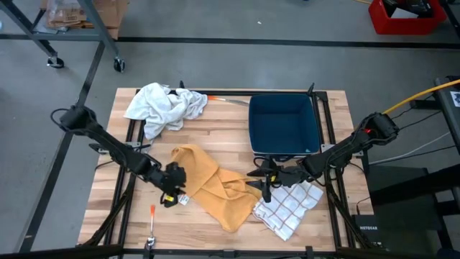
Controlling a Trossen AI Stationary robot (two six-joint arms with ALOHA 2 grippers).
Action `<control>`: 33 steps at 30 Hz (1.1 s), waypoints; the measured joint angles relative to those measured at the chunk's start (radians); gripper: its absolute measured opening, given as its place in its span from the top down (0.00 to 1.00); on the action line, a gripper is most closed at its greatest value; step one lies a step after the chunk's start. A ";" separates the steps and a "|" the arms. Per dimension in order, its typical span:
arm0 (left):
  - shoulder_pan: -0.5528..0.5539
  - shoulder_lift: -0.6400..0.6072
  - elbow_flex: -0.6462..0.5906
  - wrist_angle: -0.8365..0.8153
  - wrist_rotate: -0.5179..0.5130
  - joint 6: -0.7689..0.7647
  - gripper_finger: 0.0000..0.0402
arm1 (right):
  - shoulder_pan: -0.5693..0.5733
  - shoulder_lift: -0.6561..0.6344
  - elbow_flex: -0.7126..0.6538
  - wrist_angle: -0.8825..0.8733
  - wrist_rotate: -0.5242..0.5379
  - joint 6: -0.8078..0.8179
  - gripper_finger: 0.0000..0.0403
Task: Fold towel
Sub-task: Fold the yellow towel
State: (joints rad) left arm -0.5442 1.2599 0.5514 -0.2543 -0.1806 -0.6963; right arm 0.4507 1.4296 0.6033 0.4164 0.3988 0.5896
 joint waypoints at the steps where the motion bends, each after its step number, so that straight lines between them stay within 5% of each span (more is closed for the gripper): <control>1: 0.002 0.010 0.000 0.001 -0.002 0.026 0.68 | 0.000 0.000 0.000 0.000 0.000 0.000 0.55; 14: 0.003 0.111 0.000 0.011 -0.006 0.259 0.68 | 0.000 0.000 0.000 -0.001 0.002 0.000 0.55; 24: 0.003 0.164 0.004 0.041 -0.035 0.127 0.69 | 0.000 0.000 0.000 -0.003 0.004 0.000 0.55; 33: 0.004 0.138 0.034 0.186 -0.031 0.101 0.97 | 0.000 0.000 0.000 0.000 0.004 -0.001 0.55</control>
State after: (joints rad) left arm -0.5404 1.3981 0.5855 -0.0681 -0.2119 -0.5955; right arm 0.4511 1.4296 0.6033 0.4166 0.4028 0.5888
